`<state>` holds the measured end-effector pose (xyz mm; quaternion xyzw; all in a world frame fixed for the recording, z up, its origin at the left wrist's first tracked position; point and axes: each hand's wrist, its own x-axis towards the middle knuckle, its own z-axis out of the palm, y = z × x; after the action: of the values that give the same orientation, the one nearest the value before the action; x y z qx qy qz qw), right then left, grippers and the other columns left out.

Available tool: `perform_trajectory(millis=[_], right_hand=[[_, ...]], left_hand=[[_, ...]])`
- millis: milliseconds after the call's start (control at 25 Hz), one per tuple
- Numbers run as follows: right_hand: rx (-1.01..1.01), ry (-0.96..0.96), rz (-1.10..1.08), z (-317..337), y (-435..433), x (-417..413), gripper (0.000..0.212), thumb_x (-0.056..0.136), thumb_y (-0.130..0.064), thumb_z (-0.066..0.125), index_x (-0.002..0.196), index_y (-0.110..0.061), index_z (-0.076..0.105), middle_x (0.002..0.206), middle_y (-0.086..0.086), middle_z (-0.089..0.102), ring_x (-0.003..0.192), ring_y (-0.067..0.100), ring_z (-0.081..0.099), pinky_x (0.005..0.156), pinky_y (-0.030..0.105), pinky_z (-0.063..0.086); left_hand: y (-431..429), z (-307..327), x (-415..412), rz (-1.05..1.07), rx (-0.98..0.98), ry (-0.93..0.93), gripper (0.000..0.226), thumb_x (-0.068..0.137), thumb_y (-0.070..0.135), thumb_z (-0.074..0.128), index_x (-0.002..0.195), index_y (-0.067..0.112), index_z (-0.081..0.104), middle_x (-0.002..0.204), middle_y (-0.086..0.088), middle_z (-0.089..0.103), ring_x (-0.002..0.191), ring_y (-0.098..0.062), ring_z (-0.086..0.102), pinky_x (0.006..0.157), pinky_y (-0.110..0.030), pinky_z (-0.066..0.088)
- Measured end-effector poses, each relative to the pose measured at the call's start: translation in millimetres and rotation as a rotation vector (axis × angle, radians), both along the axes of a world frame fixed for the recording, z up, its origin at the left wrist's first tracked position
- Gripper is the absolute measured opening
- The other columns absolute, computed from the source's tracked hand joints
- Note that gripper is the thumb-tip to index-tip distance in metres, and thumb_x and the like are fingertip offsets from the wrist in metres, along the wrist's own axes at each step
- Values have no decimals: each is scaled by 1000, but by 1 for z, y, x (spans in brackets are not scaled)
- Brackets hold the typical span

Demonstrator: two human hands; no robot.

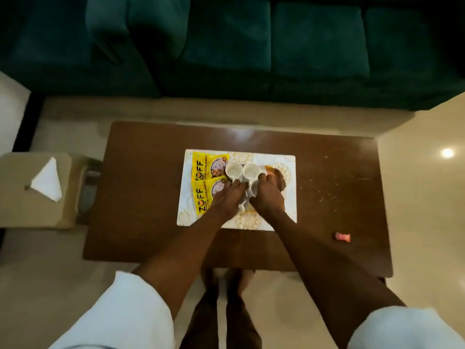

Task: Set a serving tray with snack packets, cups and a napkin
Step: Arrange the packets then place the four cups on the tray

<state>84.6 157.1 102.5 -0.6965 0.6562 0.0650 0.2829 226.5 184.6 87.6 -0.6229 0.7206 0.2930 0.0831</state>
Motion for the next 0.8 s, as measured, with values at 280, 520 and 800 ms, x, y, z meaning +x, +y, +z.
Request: perform_trajectory(millis=[280,520,800], right_hand=[[47,-16,-59,-70,25,10,75,86,-20,79,148,-8,38,144,17,49,118,42,64,90,53,60],[32,-43,-116,-78,20,10,78,85,-27,84,147,-11,40,144,15,51,120,39,65,91,49,61],[28,-69,-140,-91,20,14,84,85,-27,84,151,-9,36,147,16,48,125,40,63,97,50,59]], left_hand=[[7,-60,6,-34,-35,-16,67,91,-4,56,147,30,44,141,-11,40,131,-36,46,83,-51,59],[-4,-69,4,-19,-41,-9,74,91,-2,63,152,34,38,152,-7,34,134,-33,43,78,-51,59],[-1,-78,10,-41,-86,-23,76,93,0,64,153,35,34,149,-5,40,130,-31,46,75,-46,61]])
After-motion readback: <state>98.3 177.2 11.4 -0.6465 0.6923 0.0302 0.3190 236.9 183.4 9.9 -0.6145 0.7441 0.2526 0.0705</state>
